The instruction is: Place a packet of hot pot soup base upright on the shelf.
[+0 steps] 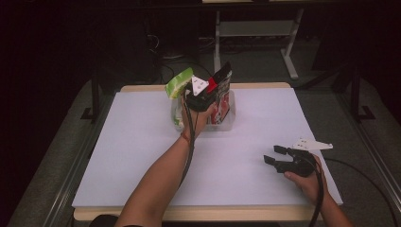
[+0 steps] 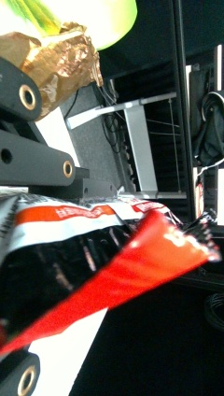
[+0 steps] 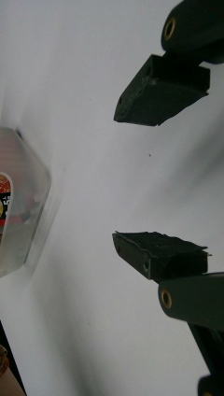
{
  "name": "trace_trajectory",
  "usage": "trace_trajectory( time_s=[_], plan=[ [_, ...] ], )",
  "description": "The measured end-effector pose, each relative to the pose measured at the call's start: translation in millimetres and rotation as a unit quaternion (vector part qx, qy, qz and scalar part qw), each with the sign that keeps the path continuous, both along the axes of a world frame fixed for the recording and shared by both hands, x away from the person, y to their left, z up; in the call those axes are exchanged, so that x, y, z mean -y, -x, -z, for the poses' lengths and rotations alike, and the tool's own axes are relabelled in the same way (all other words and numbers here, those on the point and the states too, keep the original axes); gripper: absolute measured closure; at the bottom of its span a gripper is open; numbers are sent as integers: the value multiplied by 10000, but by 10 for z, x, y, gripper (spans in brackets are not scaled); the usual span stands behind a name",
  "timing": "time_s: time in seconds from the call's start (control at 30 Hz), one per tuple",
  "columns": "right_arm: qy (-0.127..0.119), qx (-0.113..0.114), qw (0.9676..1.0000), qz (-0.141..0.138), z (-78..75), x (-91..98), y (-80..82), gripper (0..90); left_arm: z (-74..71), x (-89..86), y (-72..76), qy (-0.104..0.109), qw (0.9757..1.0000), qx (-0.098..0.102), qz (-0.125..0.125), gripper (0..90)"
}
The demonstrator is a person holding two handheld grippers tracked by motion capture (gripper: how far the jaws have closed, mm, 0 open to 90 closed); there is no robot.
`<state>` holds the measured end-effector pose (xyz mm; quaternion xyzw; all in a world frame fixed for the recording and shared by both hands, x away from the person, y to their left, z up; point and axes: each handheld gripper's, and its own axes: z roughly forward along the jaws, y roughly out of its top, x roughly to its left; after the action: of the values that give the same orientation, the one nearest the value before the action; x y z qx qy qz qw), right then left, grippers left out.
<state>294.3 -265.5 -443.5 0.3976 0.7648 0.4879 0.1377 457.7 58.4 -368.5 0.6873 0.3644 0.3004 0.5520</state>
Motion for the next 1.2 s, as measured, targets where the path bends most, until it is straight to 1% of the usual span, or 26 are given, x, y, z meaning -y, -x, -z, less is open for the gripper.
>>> trace_trajectory(
  time_s=[0.07,0.13,0.3,0.43,0.53,0.63,0.7,0.9,1.0,1.07,1.13,1.2],
  plan=[
    [18,1,10000,1,-1,-5,1,345,30,-13,5,-4,10000,-27,7,712],
    [32,3,10000,-1,-3,-11,3,345,55,-32,13,8,10000,-8,53,700],
    [27,-11,10000,-34,8,-18,-1,342,84,-75,15,-54,9998,-114,179,661],
    [48,-14,10000,-23,12,-21,-6,343,115,-100,34,-77,9996,-114,249,652],
    [53,-8,10000,-19,11,-21,-6,345,119,-109,50,-74,9995,-136,276,641],
    [64,-11,10000,-25,12,-24,-5,345,132,-116,64,-65,9992,-174,360,625],
    [83,-9,10000,-22,10,-26,-4,345,141,-122,83,-93,9991,-170,384,614],
    [97,6,10000,-14,6,-26,-2,346,125,-127,99,-181,9986,-184,459,608],
    [124,29,9999,-19,-3,-29,6,347,117,-131,117,-216,9984,-164,486,589],
    [141,44,9999,-21,-3,-30,5,347,114,-139,128,-182,9983,-187,520,578],
    [147,39,9999,-20,-2,-33,4,348,108,-159,148,-211,9982,-155,548,573],
    [156,54,9999,-23,-3,-34,4,349,103,-179,165,-179,9980,-156,585,564]
  ],
)
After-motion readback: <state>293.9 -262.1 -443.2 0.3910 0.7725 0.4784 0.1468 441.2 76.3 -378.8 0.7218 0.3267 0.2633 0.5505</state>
